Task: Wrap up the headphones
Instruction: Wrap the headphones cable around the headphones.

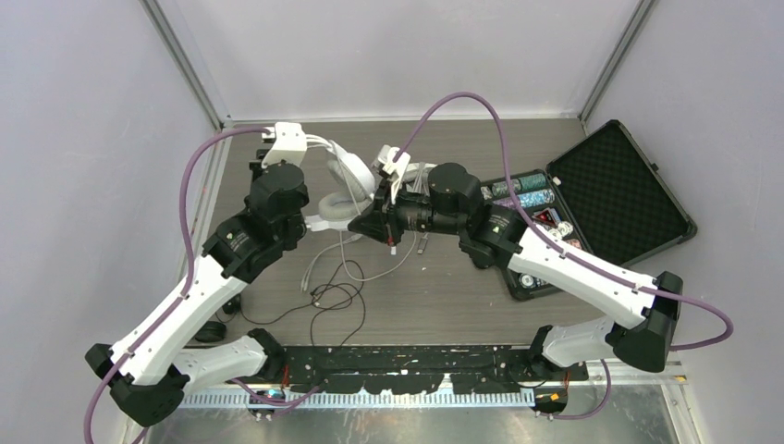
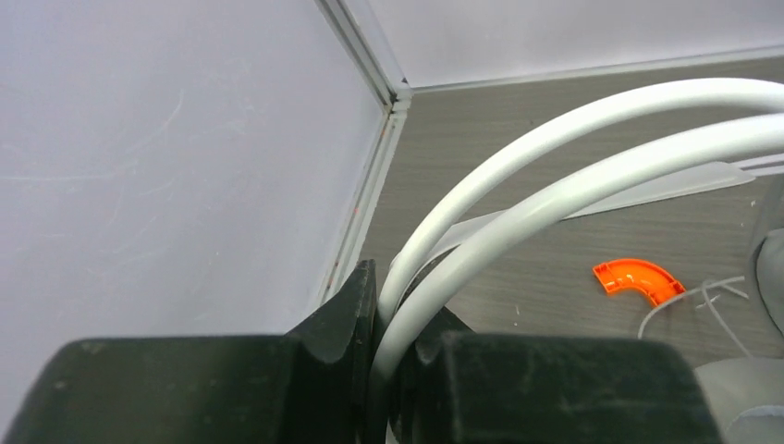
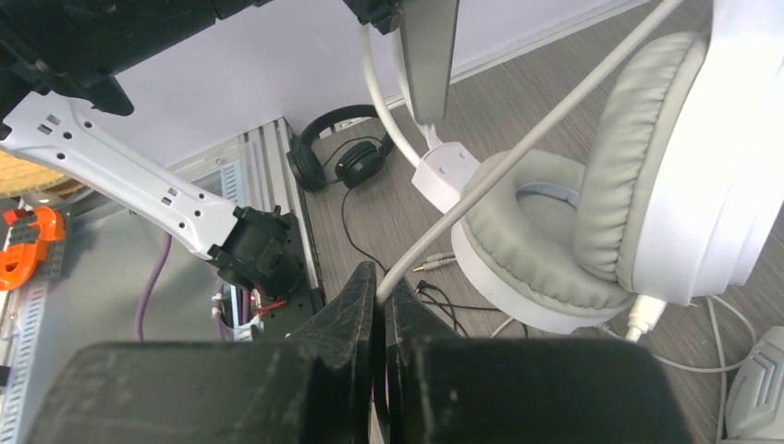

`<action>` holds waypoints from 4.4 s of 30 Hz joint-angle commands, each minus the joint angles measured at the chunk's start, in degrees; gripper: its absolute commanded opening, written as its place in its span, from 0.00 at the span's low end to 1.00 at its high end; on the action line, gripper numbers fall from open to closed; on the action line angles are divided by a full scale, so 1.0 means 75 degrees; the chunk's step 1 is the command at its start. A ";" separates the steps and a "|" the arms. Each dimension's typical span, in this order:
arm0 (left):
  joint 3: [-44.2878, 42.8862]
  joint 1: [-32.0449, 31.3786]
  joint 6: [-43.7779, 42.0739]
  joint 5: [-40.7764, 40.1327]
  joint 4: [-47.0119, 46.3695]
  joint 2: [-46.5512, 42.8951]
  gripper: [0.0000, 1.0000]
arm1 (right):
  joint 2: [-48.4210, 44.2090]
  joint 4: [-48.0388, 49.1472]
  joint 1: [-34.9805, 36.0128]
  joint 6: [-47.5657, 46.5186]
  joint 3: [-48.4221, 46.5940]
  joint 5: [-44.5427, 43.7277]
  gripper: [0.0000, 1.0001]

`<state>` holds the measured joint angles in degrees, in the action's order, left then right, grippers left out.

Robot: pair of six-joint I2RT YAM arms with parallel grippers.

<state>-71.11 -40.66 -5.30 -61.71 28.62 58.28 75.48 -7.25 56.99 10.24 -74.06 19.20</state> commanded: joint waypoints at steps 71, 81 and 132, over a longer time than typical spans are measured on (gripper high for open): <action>-0.3517 0.0184 0.5777 0.3382 0.2955 -0.0688 0.00 | 0.2733 0.9141 0.0369 -0.2648 0.3536 -0.0563 0.05; -0.3801 0.0184 0.5932 0.3901 0.3038 -0.0570 0.00 | 0.2758 0.9988 0.0348 -0.2474 0.4051 -0.0417 0.22; -0.5192 0.0184 0.4750 0.7017 0.4587 -0.0213 0.00 | 0.2231 1.1861 -0.1435 0.0096 0.5089 0.0230 0.00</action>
<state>-109.86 -39.24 25.26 -8.60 69.38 61.52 92.84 80.66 47.20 9.69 -36.58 22.50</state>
